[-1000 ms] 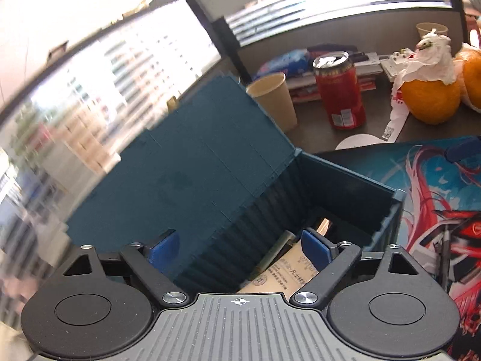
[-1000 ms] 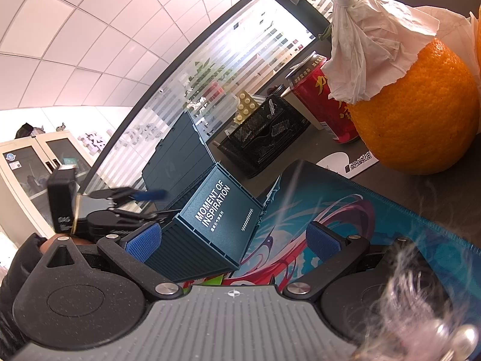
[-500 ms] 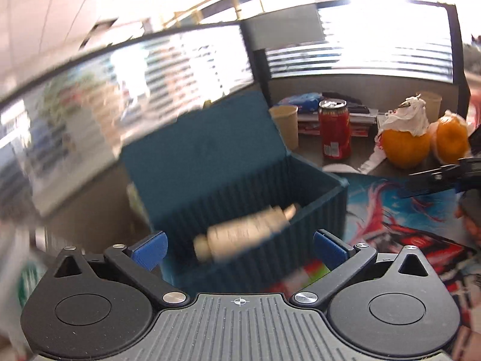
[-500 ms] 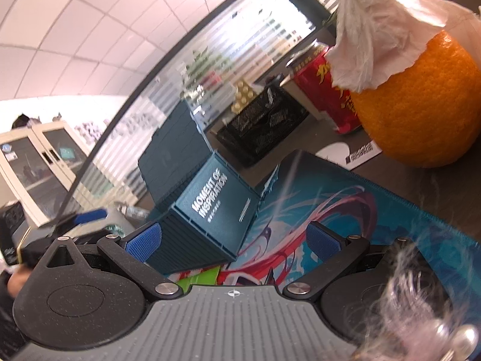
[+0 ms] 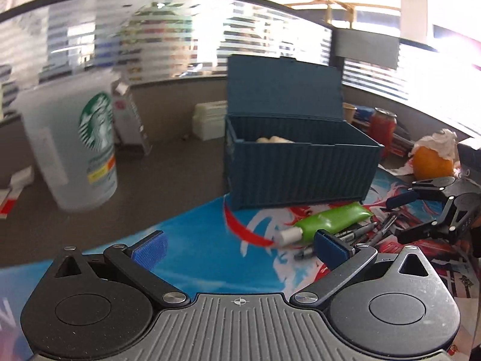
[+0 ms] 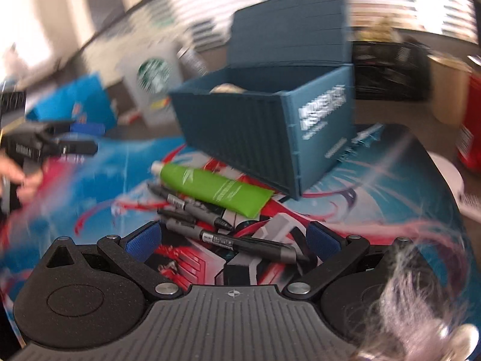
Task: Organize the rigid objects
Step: 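Move the right tool over the pens while the left tool withdraws from the box, then close the right gripper on the grey pen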
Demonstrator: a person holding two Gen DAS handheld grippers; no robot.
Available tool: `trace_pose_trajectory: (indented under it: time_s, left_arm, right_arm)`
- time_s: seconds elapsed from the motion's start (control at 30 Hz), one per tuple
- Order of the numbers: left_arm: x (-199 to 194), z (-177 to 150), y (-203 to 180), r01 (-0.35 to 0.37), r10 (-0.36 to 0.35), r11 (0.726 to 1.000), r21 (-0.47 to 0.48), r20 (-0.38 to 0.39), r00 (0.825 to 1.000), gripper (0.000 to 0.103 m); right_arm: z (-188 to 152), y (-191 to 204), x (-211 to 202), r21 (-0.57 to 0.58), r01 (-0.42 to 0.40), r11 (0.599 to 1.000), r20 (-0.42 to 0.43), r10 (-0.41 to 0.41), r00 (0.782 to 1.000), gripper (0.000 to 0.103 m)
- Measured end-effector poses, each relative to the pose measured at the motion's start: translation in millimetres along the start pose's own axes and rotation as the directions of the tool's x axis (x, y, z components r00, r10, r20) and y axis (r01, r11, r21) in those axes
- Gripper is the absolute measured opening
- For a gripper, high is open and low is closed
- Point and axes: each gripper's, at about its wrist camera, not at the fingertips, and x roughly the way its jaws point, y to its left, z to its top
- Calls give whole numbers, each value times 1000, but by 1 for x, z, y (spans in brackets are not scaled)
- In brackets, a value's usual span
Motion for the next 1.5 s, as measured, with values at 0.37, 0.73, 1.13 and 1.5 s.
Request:
trace_pose_trajectory:
  time_s: [0.37,0.73,1.13,1.5]
  left_arm:
    - [5,-25,14,-2,-4,994,-111,-46,999,103]
    - [-2,-37,26,-10,2,986,-166,-49,999,103]
    - [-7,-48,33,-35,23,980,-197,-64,998,103]
    - [-7,-52,26,-53,45,988,-143,-56,997,103]
  right_arm:
    - [-15,44,-1,-283,29,959,-67,-50,997,97]
    - [-9,90,5,-317,-57,947,-140,13,990,39]
    - [3,113,22,-338,-64,939,-208,-8,978,22]
    - [10,135,29,-432,-9,902,-251,-110,962,10]
